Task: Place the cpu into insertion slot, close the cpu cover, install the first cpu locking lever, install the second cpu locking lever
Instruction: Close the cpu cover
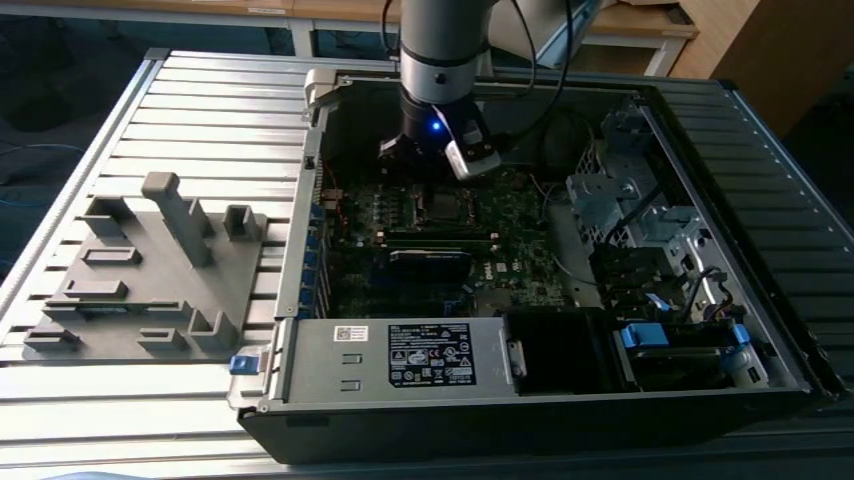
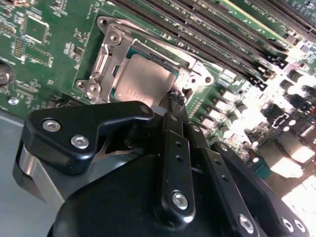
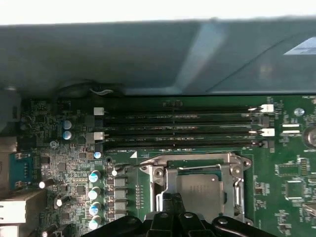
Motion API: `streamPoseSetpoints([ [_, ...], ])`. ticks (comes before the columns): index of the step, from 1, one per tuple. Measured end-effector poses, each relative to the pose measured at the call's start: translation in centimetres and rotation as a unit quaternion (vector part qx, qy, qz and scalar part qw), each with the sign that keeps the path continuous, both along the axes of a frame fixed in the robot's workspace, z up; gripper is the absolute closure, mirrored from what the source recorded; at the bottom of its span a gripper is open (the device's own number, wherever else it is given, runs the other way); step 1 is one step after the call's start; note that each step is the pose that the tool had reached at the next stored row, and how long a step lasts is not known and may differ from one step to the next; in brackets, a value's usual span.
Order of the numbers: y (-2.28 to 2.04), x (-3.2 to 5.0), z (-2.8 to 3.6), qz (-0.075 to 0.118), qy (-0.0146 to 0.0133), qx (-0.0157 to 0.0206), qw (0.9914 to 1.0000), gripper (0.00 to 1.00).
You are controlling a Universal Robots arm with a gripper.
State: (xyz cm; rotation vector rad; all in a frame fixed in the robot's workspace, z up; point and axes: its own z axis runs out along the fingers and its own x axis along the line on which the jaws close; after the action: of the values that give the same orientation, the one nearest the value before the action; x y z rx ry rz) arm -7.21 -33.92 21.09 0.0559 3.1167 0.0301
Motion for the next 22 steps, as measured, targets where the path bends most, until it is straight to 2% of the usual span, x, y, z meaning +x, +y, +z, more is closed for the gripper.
streamPoseSetpoints([
  [7,0.0,-0.04,-0.12,0.0,-0.0001,-0.0003,1.0,0.89],
  [13,0.0,-0.17,-0.6,0.0,-0.0007,-0.0004,1.0,0.89],
  [22,0.0,-0.3,-0.64,0.0,-0.001,-0.0004,1.0,0.89],
])
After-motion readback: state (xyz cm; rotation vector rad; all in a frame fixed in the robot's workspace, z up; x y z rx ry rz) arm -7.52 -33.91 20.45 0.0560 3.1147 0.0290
